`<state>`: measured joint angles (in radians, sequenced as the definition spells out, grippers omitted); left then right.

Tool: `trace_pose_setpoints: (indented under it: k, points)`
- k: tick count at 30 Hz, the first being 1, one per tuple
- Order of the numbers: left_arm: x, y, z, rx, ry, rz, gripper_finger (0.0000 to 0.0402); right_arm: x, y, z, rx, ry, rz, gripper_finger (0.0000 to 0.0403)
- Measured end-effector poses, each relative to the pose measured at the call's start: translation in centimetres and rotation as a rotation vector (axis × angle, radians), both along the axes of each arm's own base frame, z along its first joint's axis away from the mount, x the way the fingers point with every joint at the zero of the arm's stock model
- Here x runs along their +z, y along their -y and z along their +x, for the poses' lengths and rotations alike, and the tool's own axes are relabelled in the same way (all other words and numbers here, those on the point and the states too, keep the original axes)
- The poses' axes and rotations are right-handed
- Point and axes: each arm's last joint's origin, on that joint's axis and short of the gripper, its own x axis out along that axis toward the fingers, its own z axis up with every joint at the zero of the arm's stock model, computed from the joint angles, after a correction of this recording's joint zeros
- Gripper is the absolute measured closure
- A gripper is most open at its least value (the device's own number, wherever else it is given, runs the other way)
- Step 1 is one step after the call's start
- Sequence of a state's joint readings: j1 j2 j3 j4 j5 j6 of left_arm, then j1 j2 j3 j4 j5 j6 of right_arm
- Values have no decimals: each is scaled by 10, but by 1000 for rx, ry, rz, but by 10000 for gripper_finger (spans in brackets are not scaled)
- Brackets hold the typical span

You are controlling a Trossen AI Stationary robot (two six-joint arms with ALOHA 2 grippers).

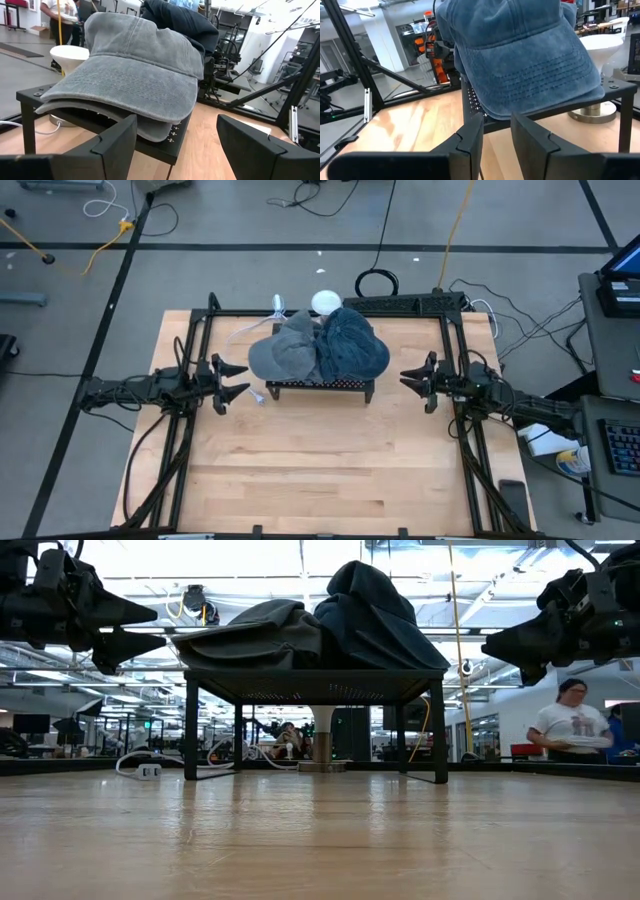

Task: Pick & Place hat
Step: Return to Home Position

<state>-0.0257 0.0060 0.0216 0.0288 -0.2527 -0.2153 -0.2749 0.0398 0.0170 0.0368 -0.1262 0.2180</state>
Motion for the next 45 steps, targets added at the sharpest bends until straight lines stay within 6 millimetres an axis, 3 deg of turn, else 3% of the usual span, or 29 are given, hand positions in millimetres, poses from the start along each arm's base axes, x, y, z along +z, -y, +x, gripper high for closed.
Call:
trace_pose_setpoints:
  k: [16, 33, 45]
  points:
    - [2, 0, 0, 0, 30, -2, 148, 0, 0, 0, 1, -4, -1, 307]
    - [3, 0, 0, 0, 36, -2, 122, 0, 0, 0, 1, -3, -1, 307]
    - [3, 0, 0, 0, 36, -2, 140, 0, 0, 0, 2, -3, -1, 307]
